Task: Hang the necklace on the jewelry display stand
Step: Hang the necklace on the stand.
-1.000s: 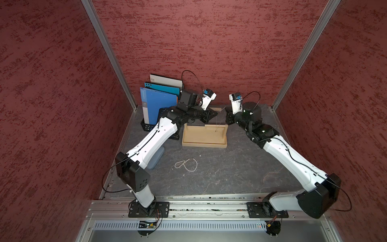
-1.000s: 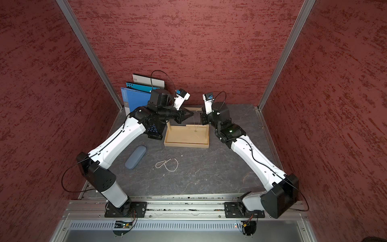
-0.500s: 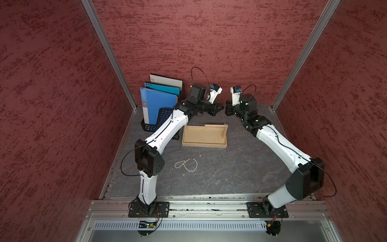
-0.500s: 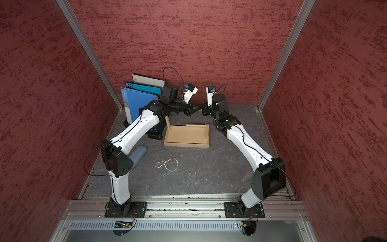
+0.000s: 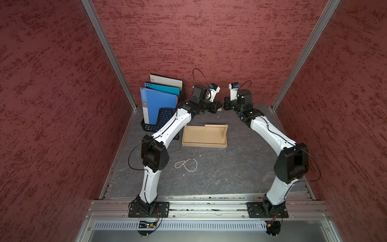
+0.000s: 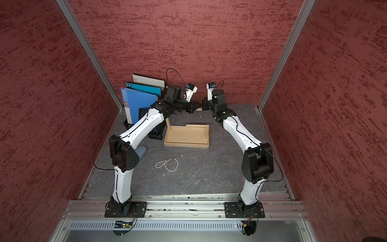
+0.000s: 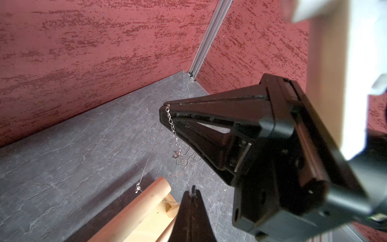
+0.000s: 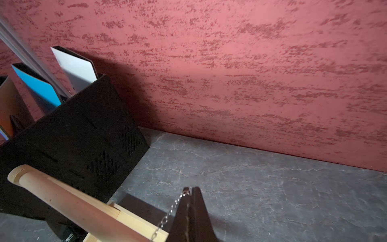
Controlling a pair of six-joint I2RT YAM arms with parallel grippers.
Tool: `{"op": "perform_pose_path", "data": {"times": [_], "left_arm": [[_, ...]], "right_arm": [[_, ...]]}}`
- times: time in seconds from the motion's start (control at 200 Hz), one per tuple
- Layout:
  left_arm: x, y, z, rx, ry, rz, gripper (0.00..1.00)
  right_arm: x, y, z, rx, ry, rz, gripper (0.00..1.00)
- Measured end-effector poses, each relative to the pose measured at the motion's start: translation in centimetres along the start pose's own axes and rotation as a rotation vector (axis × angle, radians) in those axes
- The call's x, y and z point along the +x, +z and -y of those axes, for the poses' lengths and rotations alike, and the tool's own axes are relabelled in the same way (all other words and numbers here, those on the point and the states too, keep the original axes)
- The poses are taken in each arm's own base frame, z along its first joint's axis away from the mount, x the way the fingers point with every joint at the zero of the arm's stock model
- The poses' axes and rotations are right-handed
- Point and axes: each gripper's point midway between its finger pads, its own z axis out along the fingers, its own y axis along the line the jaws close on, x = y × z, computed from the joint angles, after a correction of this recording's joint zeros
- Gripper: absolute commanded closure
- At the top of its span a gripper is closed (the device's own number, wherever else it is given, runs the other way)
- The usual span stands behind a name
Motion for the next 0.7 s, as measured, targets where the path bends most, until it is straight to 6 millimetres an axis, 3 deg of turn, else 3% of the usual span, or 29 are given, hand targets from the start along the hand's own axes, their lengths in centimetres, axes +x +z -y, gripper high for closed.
{"op": "perform_pose_path", "data": {"times": [0.12, 0.261, 0.486, 0.701], "left_arm": [[1.6, 0.2, -2.2, -0.052, -0.031, -0.014, 1.0], [2.4, -0.9, -4.1, -0.098, -0.062, -0.008, 1.0], [1.3, -4.2, -4.3, -0.122, -0.069, 0.047, 1.0], [1.5, -7.1, -5.5, -0.155, -0.085, 0.07, 1.0]], "right_arm": [[0.5, 1.4, -1.4, -0.083, 0.004, -0.027, 0.98], [1.5, 2.9, -2.6, -0.162, 0.023, -0.06, 0.98], [2.3, 3.2, -4.9, -0.246, 0.036, -0.085, 0.97], [0.6, 3.2, -8.4, -0.325, 0.009, -0.053, 0.97]]}}
